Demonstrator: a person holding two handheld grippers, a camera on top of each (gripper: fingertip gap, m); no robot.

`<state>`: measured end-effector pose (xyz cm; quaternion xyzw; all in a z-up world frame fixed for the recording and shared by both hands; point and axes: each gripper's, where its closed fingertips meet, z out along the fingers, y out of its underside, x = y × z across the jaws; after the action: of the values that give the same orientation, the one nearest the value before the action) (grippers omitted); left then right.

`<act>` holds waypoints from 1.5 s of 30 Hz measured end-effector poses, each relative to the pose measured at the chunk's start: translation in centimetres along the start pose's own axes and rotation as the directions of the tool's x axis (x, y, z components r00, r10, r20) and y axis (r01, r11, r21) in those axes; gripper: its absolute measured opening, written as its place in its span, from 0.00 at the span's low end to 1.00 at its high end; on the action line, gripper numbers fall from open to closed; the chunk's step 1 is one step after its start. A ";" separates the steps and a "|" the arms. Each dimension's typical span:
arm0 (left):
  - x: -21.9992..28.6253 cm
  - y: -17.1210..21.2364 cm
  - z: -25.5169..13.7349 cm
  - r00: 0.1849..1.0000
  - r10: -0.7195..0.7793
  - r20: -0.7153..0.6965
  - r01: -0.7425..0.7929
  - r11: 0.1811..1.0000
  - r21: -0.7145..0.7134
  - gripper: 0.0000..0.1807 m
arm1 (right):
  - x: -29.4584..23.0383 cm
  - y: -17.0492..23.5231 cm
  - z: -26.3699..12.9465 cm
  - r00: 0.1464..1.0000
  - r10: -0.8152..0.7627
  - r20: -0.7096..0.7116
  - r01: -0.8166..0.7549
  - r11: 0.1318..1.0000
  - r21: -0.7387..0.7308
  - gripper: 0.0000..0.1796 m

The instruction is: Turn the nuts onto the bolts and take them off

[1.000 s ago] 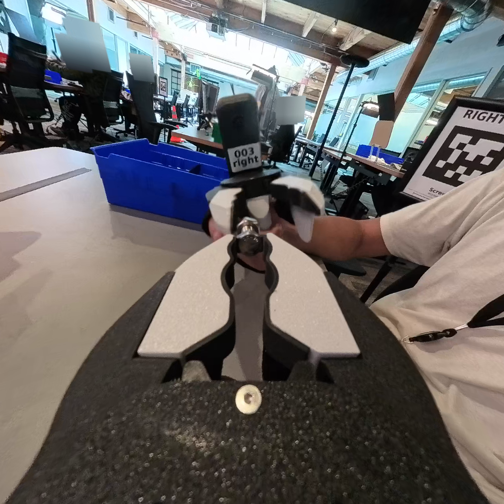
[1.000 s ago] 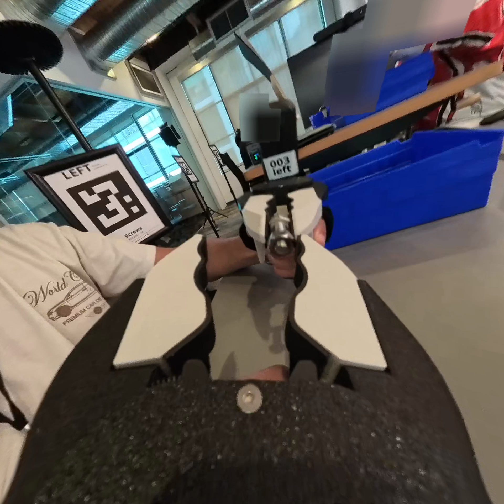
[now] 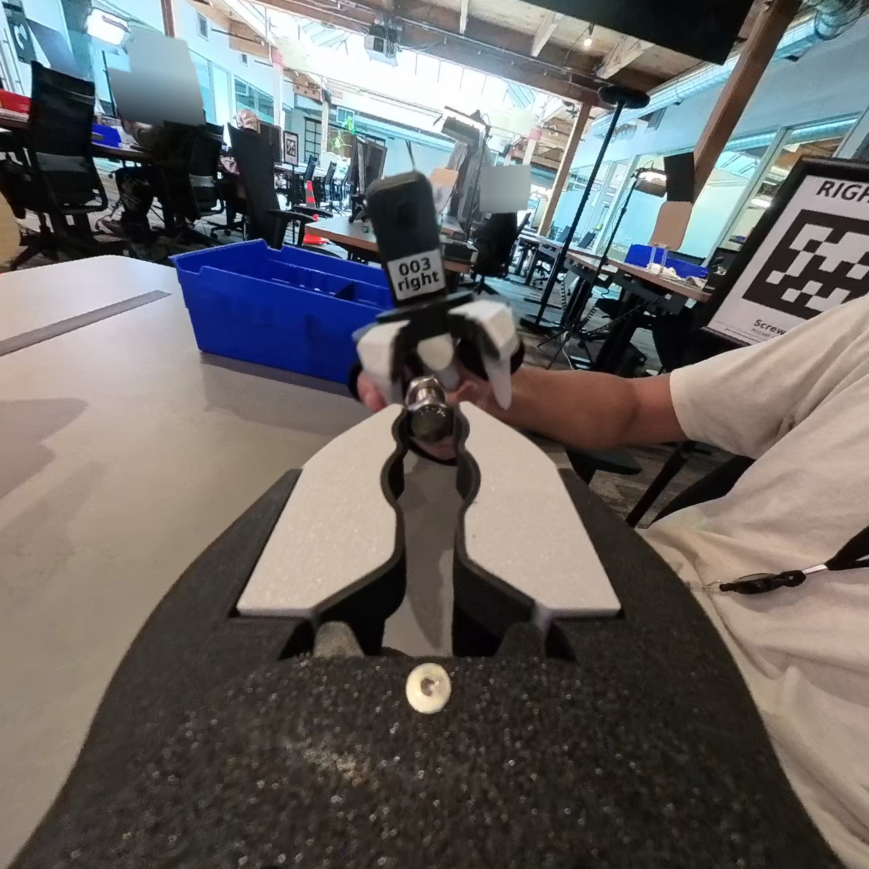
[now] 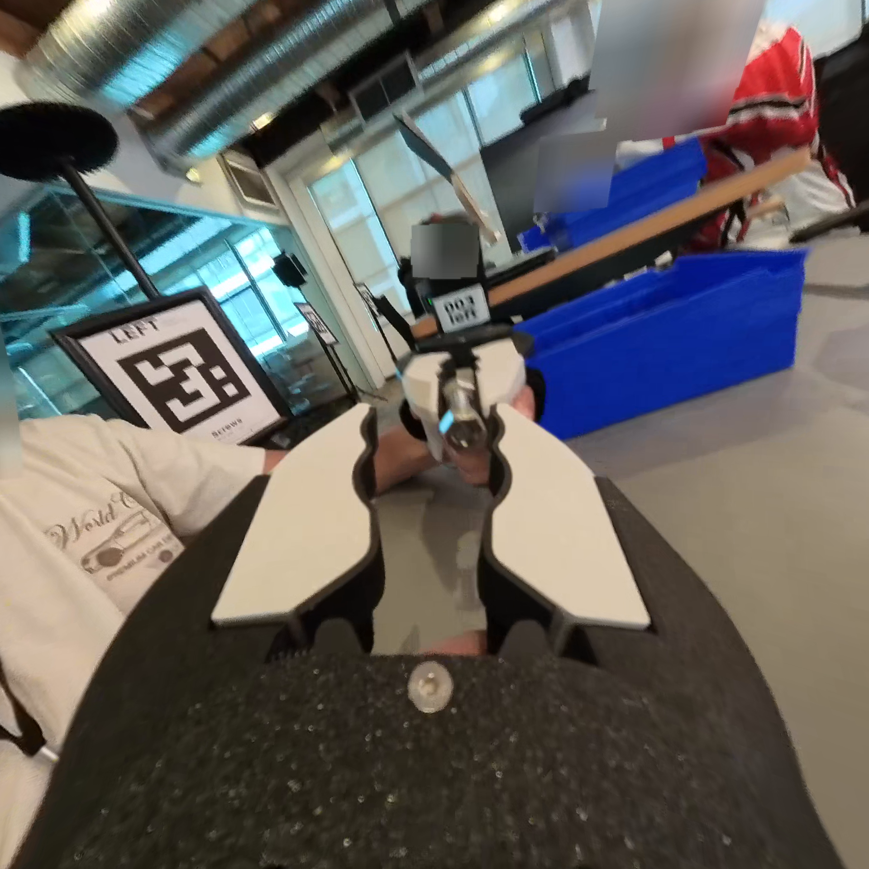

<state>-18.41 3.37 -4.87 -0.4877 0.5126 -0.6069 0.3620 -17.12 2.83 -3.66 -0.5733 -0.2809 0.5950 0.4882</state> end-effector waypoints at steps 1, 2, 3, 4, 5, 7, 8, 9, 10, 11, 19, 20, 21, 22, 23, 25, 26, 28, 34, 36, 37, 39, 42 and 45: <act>0.1 -0.1 0.0 1.000 0.001 -0.005 -0.001 1.000 0.005 0.09 | 0.4 0.9 0.1 1.000 0.016 -0.013 -0.016 0.999 -0.038 0.25; 0.2 -0.2 -0.1 1.000 0.002 -0.007 -0.002 1.000 0.009 0.09 | 0.5 1.7 0.3 0.999 0.032 -0.010 -0.032 0.997 -0.072 0.26; 0.2 -0.3 -0.1 1.000 0.004 -0.005 -0.004 1.000 0.009 0.09 | 0.4 2.2 0.6 0.999 0.040 0.003 -0.039 0.995 -0.091 0.26; 0.2 -0.3 -0.1 1.000 0.006 -0.002 -0.006 1.000 0.007 0.09 | 0.1 2.2 0.9 0.999 0.039 0.022 -0.037 0.995 -0.089 0.25; 0.1 -0.2 -0.1 1.000 0.006 -0.002 -0.006 1.000 0.006 0.10 | -0.4 1.8 1.1 0.999 0.032 0.041 -0.029 0.997 -0.070 0.26; 0.2 -0.4 -0.2 1.000 -0.003 -0.011 0.003 1.000 0.018 0.09 | -0.8 0.5 1.1 0.999 -0.003 0.043 0.004 1.000 -0.013 0.28; 0.2 -0.5 -0.2 1.000 -0.003 -0.009 0.003 1.000 0.020 0.09 | -0.9 0.0 0.9 0.999 -0.016 0.039 0.015 1.000 0.009 0.27; 0.1 -0.4 -0.2 1.000 0.001 -0.002 -0.001 1.000 0.014 0.09 | -0.7 -0.4 0.6 0.999 -0.018 0.034 0.017 0.999 0.031 0.25; 0.0 -0.3 -0.2 1.000 0.005 0.003 -0.005 1.000 0.007 0.09 | -0.6 -0.6 0.3 0.999 -0.007 0.035 0.005 0.999 0.046 0.24; 0.0 -0.2 -0.2 1.000 0.002 0.001 -0.002 1.000 0.005 0.09 | -0.3 -0.5 0.2 1.000 0.011 0.029 -0.012 0.999 0.044 0.24; -0.1 0.2 0.0 1.000 0.002 0.006 -0.002 1.000 -0.018 0.09 | -0.9 -0.1 0.9 0.998 0.010 0.054 -0.011 1.000 0.018 0.25; -0.2 0.3 0.0 1.000 0.002 0.012 -0.002 1.000 -0.022 0.09 | -1.3 -0.9 0.7 0.997 0.010 0.070 -0.014 0.999 0.052 0.25; -0.3 0.4 0.0 1.000 0.001 0.012 0.000 1.000 -0.025 0.09 | -1.2 -1.4 0.5 0.998 0.015 0.066 -0.021 0.997 0.077 0.25; -0.3 0.4 0.0 1.000 -0.003 0.009 0.003 1.000 -0.022 0.09 | -0.8 -1.4 0.2 0.999 0.019 0.042 -0.023 0.997 0.075 0.24; -0.2 0.4 0.0 1.000 -0.004 0.008 0.004 1.000 -0.019 0.09 | -0.2 -0.8 0.1 1.000 0.022 0.014 -0.022 0.999 0.046 0.24; -0.1 0.3 0.0 1.000 -0.003 0.004 0.003 1.000 -0.015 0.09 | 0.5 1.0 0.3 0.999 0.041 -0.014 -0.042 0.998 -0.041 0.25; -0.1 0.2 0.0 1.000 -0.001 0.004 0.001 1.000 -0.014 0.09 | 0.6 1.7 0.5 0.999 0.052 -0.011 -0.053 0.996 -0.069 0.26; -0.1 0.3 0.0 1.000 0.002 0.007 -0.002 1.000 -0.017 0.09 | 0.0 1.8 1.0 0.998 0.056 0.023 -0.054 0.996 -0.073 0.26; -0.3 0.4 0.0 1.000 -0.004 0.011 0.004 1.000 -0.022 0.09 | -0.5 -1.9 -0.1 1.000 0.006 0.020 -0.008 0.995 0.099 0.23; -0.3 0.4 0.0 1.000 -0.001 0.011 0.001 1.000 -0.022 0.09 | 0.5 -0.3 -0.2 1.000 0.023 -0.021 -0.022 1.000 0.022 0.24; -0.2 0.4 0.0 1.000 -0.001 0.008 0.001 1.000 -0.022 0.09 | 0.9 0.7 -0.1 0.999 0.036 -0.036 -0.037 0.999 -0.025 0.25; -0.2 0.3 0.1 1.000 0.002 0.012 -0.002 1.000 -0.020 0.09 | 1.0 2.0 0.5 0.998 0.058 -0.028 -0.060 0.995 -0.085 0.27; -0.3 0.2 0.0 1.000 0.000 0.013 0.000 1.000 -0.017 0.09 | -0.1 1.3 1.2 0.998 0.058 0.023 -0.057 0.997 -0.051 0.29; -0.4 0.2 -0.1 1.000 0.005 0.024 -0.004 1.000 -0.020 0.09 | -0.6 -0.9 0.6 0.999 0.013 0.031 -0.015 0.998 0.066 0.26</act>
<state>-18.42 3.76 -5.18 -0.4975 0.5155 -0.5948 0.3646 -17.52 2.78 -2.53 -0.5496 -0.2644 0.6160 0.4986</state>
